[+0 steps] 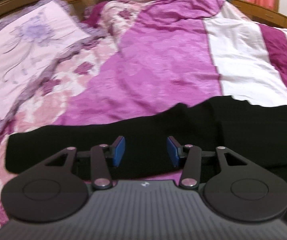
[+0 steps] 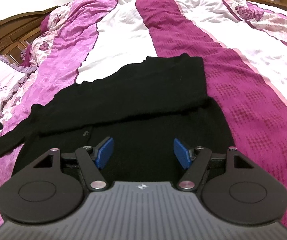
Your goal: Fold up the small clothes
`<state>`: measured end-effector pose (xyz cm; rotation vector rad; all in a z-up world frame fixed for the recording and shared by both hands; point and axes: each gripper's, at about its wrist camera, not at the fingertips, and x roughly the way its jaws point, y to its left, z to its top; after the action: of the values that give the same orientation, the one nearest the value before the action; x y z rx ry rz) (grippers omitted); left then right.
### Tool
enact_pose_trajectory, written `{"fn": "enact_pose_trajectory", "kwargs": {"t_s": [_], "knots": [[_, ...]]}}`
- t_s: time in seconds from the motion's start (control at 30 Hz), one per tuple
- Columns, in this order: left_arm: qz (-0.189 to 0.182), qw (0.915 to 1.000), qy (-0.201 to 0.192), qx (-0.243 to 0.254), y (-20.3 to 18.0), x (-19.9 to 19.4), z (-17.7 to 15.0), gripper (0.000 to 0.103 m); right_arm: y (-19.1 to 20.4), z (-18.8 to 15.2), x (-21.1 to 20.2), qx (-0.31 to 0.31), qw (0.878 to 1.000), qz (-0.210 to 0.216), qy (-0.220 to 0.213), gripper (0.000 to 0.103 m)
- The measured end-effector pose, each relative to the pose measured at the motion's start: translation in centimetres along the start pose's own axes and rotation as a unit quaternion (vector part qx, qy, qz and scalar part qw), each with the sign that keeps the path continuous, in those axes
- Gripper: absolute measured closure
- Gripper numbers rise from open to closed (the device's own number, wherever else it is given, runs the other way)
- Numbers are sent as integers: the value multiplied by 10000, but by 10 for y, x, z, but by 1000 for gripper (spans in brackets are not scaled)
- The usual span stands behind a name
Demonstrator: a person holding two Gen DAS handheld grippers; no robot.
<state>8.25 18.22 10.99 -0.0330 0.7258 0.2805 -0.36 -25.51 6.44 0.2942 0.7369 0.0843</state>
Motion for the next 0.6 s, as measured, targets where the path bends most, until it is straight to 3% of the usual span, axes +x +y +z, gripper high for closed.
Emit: {"fn": "enact_pose_trajectory", "kwargs": {"t_s": [0.33, 0.6], "knots": [[802, 9962, 323, -125, 69, 11, -4, 55, 4, -14, -8, -33, 9999, 6, 107, 30], [937, 9906, 708, -705, 103, 30, -26, 54, 9, -21, -14, -117, 9999, 6, 110, 30]]}}
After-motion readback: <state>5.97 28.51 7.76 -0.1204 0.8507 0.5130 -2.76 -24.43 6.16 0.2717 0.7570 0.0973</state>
